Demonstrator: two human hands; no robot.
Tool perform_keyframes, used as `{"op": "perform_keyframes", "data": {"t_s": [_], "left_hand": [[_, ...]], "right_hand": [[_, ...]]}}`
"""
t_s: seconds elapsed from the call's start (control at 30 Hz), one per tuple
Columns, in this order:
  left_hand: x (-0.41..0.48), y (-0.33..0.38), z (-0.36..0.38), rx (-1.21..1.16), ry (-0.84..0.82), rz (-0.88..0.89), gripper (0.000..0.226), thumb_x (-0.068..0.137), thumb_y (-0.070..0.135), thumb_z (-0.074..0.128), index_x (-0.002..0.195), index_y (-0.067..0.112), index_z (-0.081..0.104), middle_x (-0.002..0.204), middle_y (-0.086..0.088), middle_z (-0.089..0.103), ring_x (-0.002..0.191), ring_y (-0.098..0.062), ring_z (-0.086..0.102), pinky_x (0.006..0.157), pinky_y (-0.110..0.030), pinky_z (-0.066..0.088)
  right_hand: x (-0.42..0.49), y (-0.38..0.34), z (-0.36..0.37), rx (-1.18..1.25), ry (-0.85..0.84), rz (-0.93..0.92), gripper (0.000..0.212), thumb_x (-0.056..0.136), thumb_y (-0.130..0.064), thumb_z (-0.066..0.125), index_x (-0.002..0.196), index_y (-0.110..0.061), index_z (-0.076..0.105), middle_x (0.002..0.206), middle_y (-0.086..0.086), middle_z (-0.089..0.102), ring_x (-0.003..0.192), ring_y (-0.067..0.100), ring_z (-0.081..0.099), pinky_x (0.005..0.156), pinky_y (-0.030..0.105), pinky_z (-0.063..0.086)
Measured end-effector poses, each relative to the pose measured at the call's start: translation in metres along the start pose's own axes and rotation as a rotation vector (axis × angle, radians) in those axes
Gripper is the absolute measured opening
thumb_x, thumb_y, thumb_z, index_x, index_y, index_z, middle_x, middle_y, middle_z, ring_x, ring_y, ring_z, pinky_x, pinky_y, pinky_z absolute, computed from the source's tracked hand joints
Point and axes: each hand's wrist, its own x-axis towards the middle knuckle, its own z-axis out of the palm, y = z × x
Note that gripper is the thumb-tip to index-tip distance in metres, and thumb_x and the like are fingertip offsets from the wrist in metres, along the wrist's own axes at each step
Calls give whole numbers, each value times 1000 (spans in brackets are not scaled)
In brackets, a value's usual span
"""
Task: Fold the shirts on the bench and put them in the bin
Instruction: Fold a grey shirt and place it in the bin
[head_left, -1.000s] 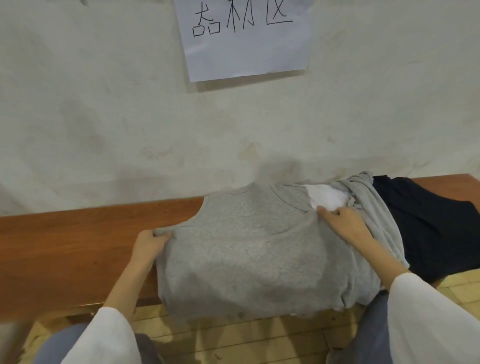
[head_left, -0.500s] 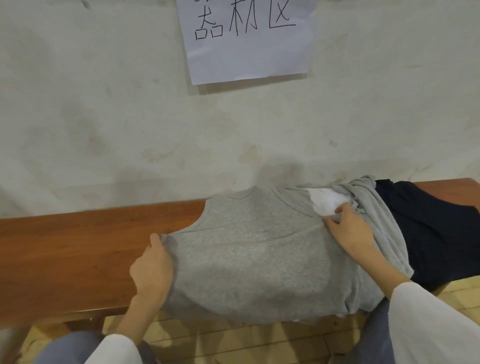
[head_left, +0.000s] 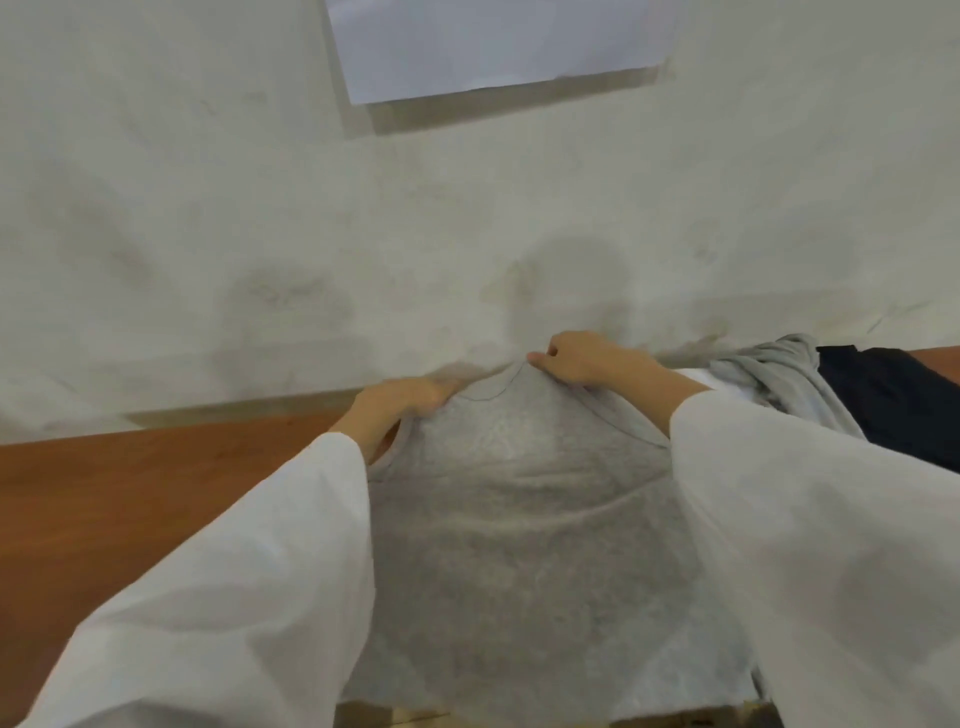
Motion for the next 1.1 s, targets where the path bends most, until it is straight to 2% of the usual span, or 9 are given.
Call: {"op": "perform_keyframes", "data": {"t_s": [0.17,0.33,0.47,0.57,0.67,0.73,0.87,0.97,1.1], "left_hand": [[28,8,-12,-259,-239,-128,50,97,52,39,121,12,57,114,-7,61,101,-26,60,84,-36,48],[55,-5,-14,-881,-203,-105,12,94,13,53,98,4,62,99,-9,62,81,-23,59,65,-33,51],[63,-13,-19,-1522,-22,-65,23,94,6,55,74,5,67,74,-8,69,68,-21,65,54,-29,56],[57,-15,-29,-1703,55,-53,7,93,8,56,88,6,60,81,-11,66,69,-24,65,60,-39,54],[46,-15,-47,-1724,98,-2,12,97,11,50,90,4,57,95,-12,64,77,-25,62,72,-38,51],[36,-11,-63,-1722,155,26,9,97,10,49,94,4,56,100,-9,57,82,-22,59,82,-35,48],[6,-5,-96,-1521,323,65,14,94,17,56,81,14,54,83,-1,53,72,-14,55,57,-25,50],[-21,-4,-111,-1370,431,54,19,88,23,67,75,16,56,69,1,61,67,-12,56,48,-23,50],[-55,-6,-125,-698,675,-4,17,76,10,77,75,5,61,71,-15,58,58,-23,53,60,-33,51]], "right_hand": [[22,-14,1,139,-239,99,66,99,-54,29,143,-7,37,150,12,35,133,31,39,106,39,32],[39,-15,-5,724,-291,290,32,92,-16,59,122,-8,54,138,9,45,112,27,51,90,36,45],[48,-1,-11,1532,-148,478,42,83,1,64,119,-3,43,126,15,52,95,25,60,78,36,53],[48,5,-14,1842,-109,500,61,82,-4,67,134,1,35,125,10,53,93,25,64,69,35,57],[35,-2,-31,1804,-103,398,18,93,-10,55,102,5,57,87,9,63,74,22,61,58,31,54],[24,-9,-48,1763,-33,346,14,93,-10,55,85,1,58,77,7,59,68,20,59,53,28,54],[6,-11,-84,1747,162,281,30,87,-12,64,113,-2,53,95,7,57,81,22,60,69,33,54],[-15,-16,-106,1538,331,240,12,87,-14,65,97,-8,59,83,5,56,71,18,56,56,28,51],[-49,-23,-122,1289,435,175,8,84,-3,64,79,-7,59,75,10,56,65,19,55,56,30,49]]}}
